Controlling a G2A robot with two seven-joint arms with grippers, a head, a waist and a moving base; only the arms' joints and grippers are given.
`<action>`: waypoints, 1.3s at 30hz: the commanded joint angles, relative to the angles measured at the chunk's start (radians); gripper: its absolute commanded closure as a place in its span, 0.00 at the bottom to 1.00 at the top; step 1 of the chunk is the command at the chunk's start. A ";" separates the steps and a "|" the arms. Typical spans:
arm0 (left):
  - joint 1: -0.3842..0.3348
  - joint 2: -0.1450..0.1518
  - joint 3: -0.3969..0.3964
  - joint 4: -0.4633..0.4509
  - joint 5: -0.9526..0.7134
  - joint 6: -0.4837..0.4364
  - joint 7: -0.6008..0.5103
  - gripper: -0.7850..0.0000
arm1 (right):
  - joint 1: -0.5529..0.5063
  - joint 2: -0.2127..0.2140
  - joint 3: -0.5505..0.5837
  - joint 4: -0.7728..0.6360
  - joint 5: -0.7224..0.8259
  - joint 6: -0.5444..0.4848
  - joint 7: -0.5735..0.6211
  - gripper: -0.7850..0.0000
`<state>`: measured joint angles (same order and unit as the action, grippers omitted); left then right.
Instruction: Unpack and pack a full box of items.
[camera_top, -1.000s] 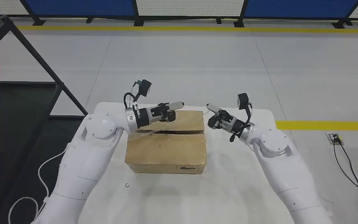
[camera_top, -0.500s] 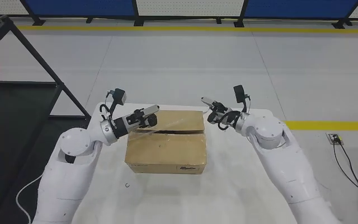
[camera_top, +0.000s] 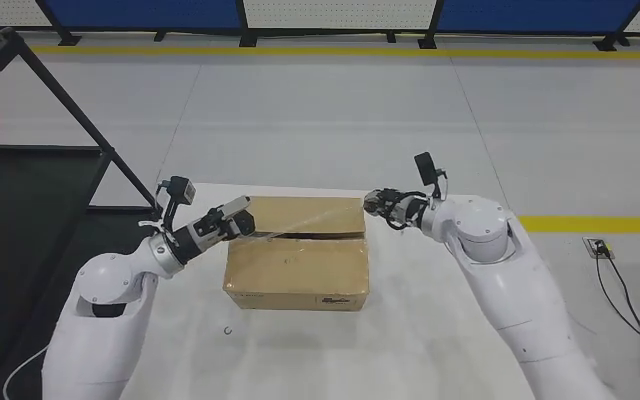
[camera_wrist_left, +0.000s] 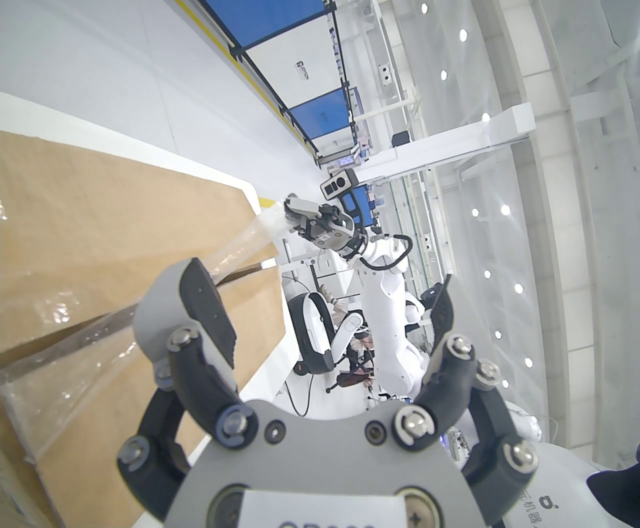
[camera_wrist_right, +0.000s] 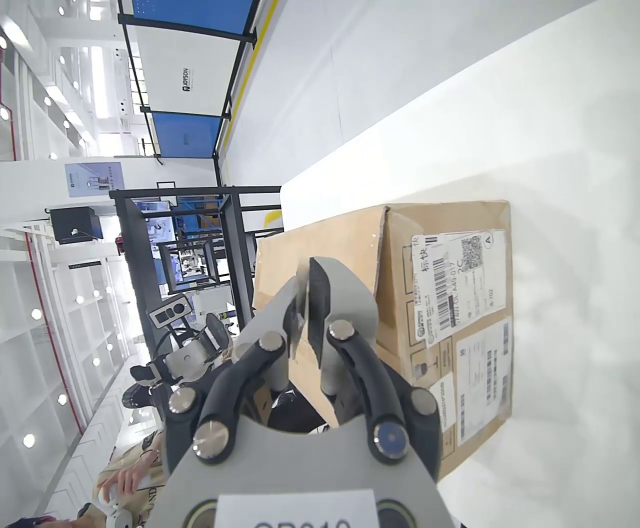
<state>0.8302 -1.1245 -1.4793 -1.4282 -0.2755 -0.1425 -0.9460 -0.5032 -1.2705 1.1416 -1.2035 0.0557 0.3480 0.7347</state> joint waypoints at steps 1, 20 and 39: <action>0.005 0.002 -0.002 -0.002 0.000 -0.001 0.001 0.00 | -0.015 0.004 0.009 -0.018 -0.001 -0.010 0.004 1.00; -0.032 0.003 0.075 0.068 0.039 0.000 0.062 0.00 | -0.205 0.036 0.081 -0.227 -0.028 -0.118 -0.014 1.00; -0.075 0.000 0.135 0.147 0.044 0.001 0.082 0.00 | -0.242 0.049 0.092 -0.216 -0.068 -0.151 -0.022 1.00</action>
<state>0.7564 -1.1246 -1.3454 -1.2836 -0.2302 -0.1415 -0.8642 -0.7463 -1.2217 1.2349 -1.4219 -0.0106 0.1955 0.7178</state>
